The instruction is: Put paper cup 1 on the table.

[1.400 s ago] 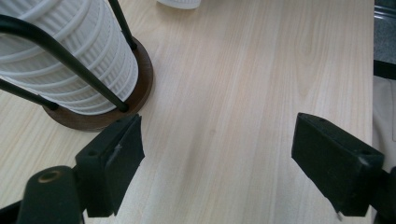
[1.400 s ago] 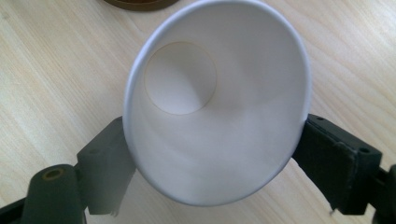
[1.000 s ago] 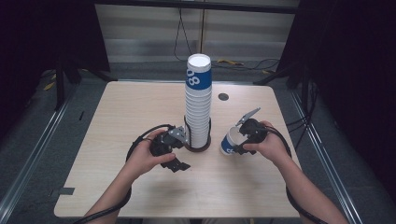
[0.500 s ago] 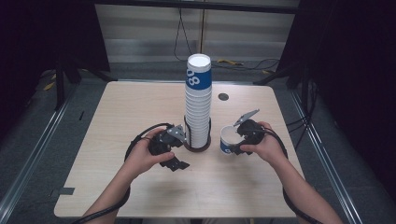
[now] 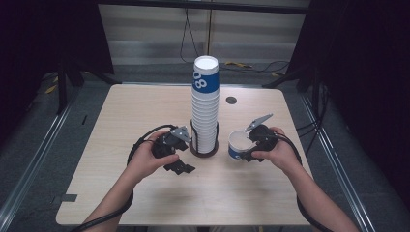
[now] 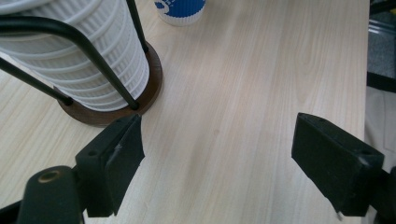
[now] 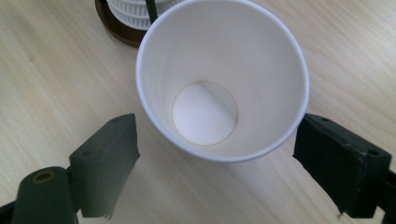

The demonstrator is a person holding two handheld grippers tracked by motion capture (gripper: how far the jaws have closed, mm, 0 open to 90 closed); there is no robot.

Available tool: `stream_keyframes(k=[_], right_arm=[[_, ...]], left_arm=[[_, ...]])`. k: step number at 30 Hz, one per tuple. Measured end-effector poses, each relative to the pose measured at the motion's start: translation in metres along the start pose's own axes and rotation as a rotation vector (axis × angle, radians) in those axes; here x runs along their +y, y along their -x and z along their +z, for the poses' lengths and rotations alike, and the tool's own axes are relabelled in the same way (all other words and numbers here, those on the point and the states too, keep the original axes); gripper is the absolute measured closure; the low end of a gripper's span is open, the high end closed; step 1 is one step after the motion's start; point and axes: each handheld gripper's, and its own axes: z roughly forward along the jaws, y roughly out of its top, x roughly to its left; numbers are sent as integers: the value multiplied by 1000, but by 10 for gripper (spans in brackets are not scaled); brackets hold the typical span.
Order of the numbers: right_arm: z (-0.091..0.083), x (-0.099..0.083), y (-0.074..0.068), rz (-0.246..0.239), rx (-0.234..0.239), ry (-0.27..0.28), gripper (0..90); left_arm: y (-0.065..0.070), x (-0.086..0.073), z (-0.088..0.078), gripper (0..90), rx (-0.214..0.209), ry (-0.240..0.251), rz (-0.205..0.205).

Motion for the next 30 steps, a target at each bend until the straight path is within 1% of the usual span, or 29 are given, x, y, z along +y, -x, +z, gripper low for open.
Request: stream_keyframes(k=[2, 4, 6, 7, 8, 9, 10, 12, 13, 15, 17, 19, 20, 22, 23, 24, 26, 28, 29, 30], right_arm=[[-3, -1, 0, -2, 6, -6, 132], [-7, -1, 0, -7, 10, -2, 132], [-12, -1, -1, -8, 21, 7, 133], [-14, -1, -2, -12, 26, 10, 134], [-17, 0, -3, -11, 29, 12, 135], [-19, 0, -3, -16, 32, 11, 135], [-21, 1, -4, -21, 38, 10, 135], [-26, 3, -5, -24, 39, 9, 136], [-28, 4, -5, -26, 46, 14, 139], [-32, 7, -6, -27, 58, 18, 140], [-37, 11, -7, -32, 65, 30, 141], [-41, 15, -8, -32, 76, 46, 141], [-43, 18, -9, -35, 77, 51, 142], [-47, 23, -10, -36, 86, 53, 144], [-48, 26, -10, -37, 97, 60, 148], [-51, 29, -11, -38, 96, 63, 148], [-56, 37, -13, -45, 112, 79, 148], [-60, 44, -15, -50, 118, 102, 148], [-63, 48, -16, -51, 124, 111, 148], [-65, 52, -17, -55, 125, 121, 148]], left_arm=[[-1, 1, -2, 167, 2, -2, -7], [-2, 1, -5, 167, -3, 6, -18], [-3, 2, -8, 167, -1, 9, -20], [-4, 3, -10, 167, 3, 9, -26], [-5, 3, -12, 167, 6, 2, -22], [-5, 4, -13, 167, 10, 7, -34], [-6, 4, -14, 167, 13, 7, -36], [-7, 6, -17, 167, 19, 2, -35], [-8, 6, -19, 167, 23, -3, -30], [-10, 8, -22, 167, 29, -3, -50], [-13, 10, -26, 167, 42, 2, -59], [-15, 12, -30, 167, 41, 11, -70], [-17, 13, -33, 167, 44, 9, -63], [-20, 14, -37, 167, 55, 4, -66], [-21, 15, -39, 167, 60, 6, -73], [-21, 15, -42, 167, 65, 19, -83], [-24, 15, -46, 167, 70, 39, -96], [-26, 16, -50, 167, 80, 38, -92], [-27, 16, -50, 167, 79, 56, -108], [-28, 16, -52, 167, 81, 47, -100]])
